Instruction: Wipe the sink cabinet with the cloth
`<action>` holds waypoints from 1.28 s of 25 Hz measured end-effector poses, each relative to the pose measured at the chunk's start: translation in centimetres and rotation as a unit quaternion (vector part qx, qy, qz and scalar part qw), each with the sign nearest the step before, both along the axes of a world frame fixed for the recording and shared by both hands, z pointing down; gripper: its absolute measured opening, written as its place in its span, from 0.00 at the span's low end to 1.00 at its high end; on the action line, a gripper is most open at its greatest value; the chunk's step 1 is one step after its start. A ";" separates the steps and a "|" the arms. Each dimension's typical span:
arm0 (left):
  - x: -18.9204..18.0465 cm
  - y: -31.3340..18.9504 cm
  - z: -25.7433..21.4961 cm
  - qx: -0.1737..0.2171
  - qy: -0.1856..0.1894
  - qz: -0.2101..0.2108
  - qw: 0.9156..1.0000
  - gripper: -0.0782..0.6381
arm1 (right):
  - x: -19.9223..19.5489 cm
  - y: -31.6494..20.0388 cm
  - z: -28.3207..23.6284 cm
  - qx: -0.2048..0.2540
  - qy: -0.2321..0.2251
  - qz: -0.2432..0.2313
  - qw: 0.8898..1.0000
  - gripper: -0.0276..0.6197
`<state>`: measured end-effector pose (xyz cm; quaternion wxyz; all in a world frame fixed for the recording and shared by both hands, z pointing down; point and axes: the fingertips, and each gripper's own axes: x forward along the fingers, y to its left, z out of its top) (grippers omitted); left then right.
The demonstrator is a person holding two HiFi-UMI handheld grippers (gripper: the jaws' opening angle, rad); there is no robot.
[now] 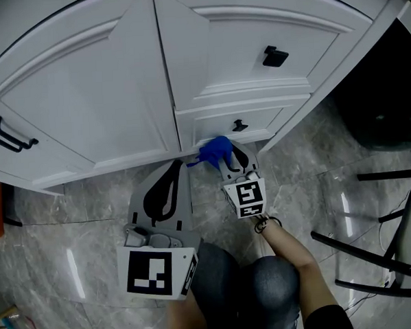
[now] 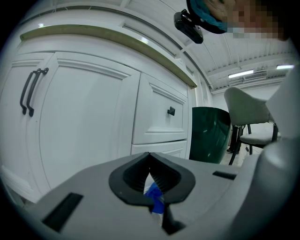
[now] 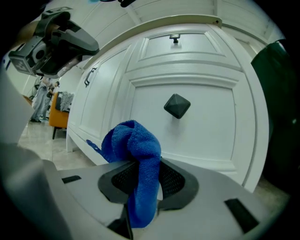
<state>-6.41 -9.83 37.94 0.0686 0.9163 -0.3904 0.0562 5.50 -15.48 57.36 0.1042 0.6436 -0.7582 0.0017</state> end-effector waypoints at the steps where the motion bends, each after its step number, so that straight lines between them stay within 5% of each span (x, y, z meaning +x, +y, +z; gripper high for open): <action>1: 0.0 0.0 0.0 0.000 -0.001 0.000 1.000 0.11 | 0.3 0.1 0.0 0.001 -0.001 0.004 1.000 0.22; 32: 2.4 0.2 0.4 0.001 -0.006 0.016 1.000 0.11 | 6.8 1.2 -0.4 -0.003 -0.029 0.074 0.997 0.22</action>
